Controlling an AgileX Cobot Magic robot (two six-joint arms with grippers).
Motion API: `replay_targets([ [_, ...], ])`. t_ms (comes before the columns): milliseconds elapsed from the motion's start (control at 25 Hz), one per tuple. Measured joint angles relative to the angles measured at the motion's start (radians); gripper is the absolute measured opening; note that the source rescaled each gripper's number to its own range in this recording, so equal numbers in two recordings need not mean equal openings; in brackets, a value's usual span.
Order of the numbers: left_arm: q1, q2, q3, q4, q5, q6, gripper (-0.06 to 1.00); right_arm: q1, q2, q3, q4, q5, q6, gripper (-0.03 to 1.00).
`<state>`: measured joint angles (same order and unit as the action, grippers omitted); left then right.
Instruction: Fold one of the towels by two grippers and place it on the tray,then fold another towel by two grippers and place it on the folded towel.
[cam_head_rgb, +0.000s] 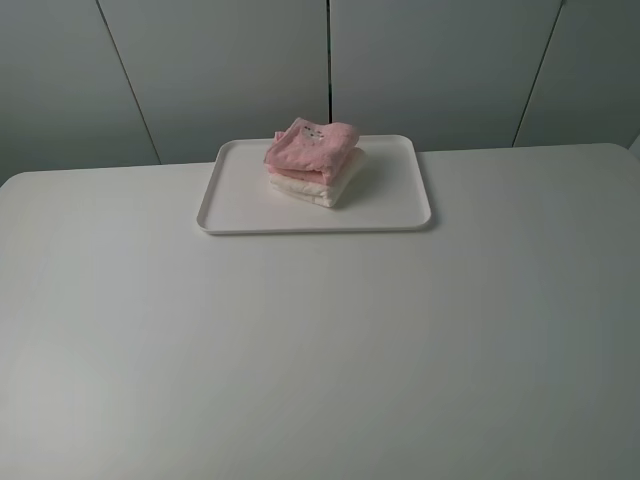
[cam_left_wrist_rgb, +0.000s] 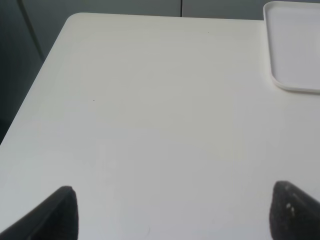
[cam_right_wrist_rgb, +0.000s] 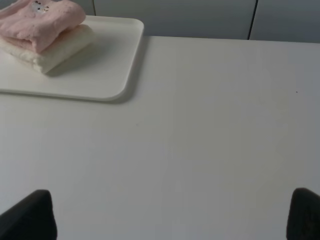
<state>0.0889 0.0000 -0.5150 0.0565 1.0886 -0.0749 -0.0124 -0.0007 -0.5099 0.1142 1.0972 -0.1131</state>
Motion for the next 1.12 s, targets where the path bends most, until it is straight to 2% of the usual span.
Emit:
replay_targets([
  [1120,0.0,0.0,0.0,0.0,0.0,0.0,0.99,0.0,0.0,0.0,0.0,0.0,0.0,1.0],
])
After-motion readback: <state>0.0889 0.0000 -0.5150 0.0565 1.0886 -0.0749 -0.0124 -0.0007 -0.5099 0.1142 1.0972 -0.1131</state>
